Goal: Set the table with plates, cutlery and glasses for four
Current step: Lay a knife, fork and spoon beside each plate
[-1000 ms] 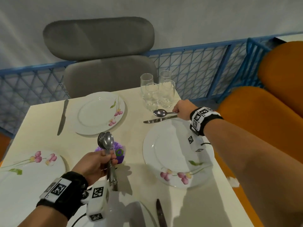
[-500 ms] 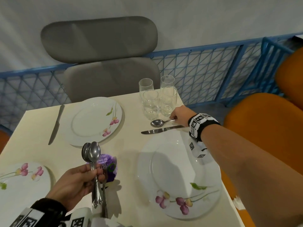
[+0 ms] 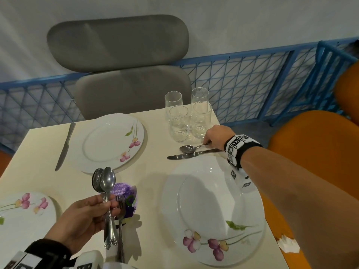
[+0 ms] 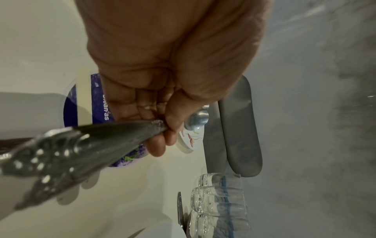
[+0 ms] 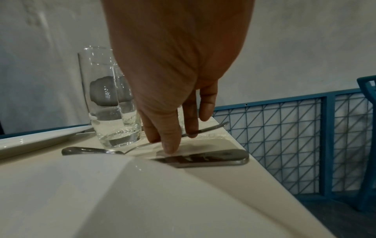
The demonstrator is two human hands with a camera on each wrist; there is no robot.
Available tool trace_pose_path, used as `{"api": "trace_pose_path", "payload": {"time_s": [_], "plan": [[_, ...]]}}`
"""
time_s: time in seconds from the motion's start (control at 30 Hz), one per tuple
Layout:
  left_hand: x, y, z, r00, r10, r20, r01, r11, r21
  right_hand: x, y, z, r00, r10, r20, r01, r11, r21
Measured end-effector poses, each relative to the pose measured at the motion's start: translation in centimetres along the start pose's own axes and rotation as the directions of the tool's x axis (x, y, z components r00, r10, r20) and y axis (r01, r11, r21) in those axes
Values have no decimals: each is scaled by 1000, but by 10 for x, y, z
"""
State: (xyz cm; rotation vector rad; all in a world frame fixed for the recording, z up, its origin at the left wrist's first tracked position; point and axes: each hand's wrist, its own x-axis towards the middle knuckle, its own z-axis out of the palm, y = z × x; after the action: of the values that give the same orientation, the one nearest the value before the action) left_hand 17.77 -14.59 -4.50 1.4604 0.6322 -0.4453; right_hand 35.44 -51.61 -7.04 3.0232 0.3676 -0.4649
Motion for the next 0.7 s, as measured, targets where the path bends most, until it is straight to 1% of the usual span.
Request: {"api": "trace_pose_path", "payload": {"time_s": [0.2,0.37,0.5,0.7], "plan": [[-3,2,0,1000,-1,-12,1,1000,-13,8,-2,4,999,-25,23,25,1000,1],[-3,0,-3,1000,7,-20,-7,1000,-14,12,-4,5,999,-20,50,21,1000,-6],[-4,1,-2,1000,18,-16,-18,1000,-11,9,-2,3,997,6,75,-7,1000,13],[-2,-1,0,1000,11,-2,-11,1000,-9,3,5,2,995,62,73,-65,997,41]]}}
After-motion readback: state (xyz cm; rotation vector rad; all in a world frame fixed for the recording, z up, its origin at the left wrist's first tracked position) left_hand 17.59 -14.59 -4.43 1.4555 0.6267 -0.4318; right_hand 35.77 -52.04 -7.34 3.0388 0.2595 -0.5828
